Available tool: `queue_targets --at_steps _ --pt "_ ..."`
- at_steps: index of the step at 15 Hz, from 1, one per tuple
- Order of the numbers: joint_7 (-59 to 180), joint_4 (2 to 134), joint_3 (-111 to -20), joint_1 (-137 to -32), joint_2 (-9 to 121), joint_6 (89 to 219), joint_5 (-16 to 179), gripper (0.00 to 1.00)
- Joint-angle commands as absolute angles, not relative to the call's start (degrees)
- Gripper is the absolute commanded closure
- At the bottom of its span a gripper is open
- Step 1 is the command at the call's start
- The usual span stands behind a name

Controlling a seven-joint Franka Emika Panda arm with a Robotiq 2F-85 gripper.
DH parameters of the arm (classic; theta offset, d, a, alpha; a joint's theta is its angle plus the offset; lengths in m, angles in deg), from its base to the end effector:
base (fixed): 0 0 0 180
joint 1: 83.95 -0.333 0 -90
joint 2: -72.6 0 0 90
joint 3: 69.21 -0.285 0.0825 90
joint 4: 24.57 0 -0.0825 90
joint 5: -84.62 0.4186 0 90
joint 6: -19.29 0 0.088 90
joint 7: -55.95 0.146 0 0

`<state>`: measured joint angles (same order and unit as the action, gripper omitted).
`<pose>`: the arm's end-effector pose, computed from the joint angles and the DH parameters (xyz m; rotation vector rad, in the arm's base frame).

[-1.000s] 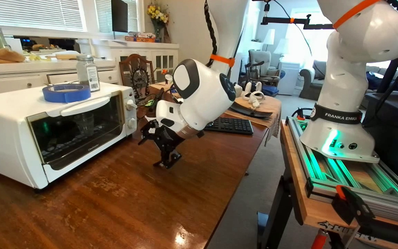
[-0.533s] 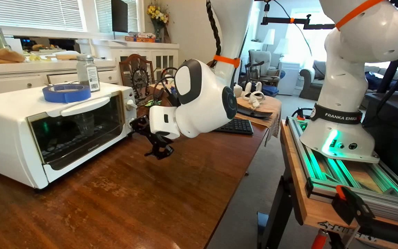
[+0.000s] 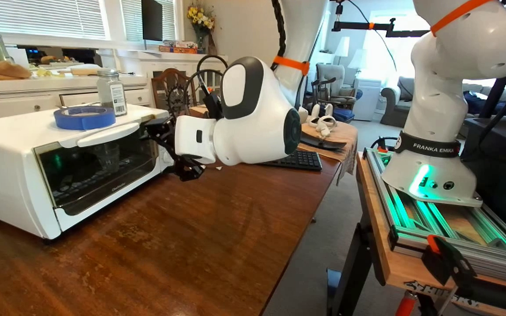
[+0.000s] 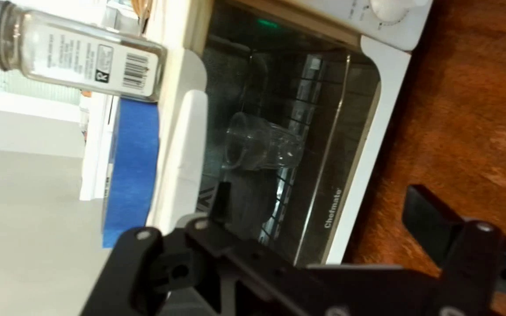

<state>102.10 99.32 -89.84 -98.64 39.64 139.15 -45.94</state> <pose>0.4980 0.2990 0.0689 1.3030 1.5073 0.7649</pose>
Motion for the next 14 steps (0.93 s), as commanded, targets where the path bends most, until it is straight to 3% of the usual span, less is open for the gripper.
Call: queue_targets --at_steps 1,6,14 --pt "100.8 101.5 -90.7 -100.0 43.0 135.9 -44.1 0.0" --pt "101.0 100.2 -90.3 -99.4 44.1 136.9 -45.0 0.0" --pt "106.1 91.5 -89.4 -93.3 41.3 154.6 -48.0 0.0"
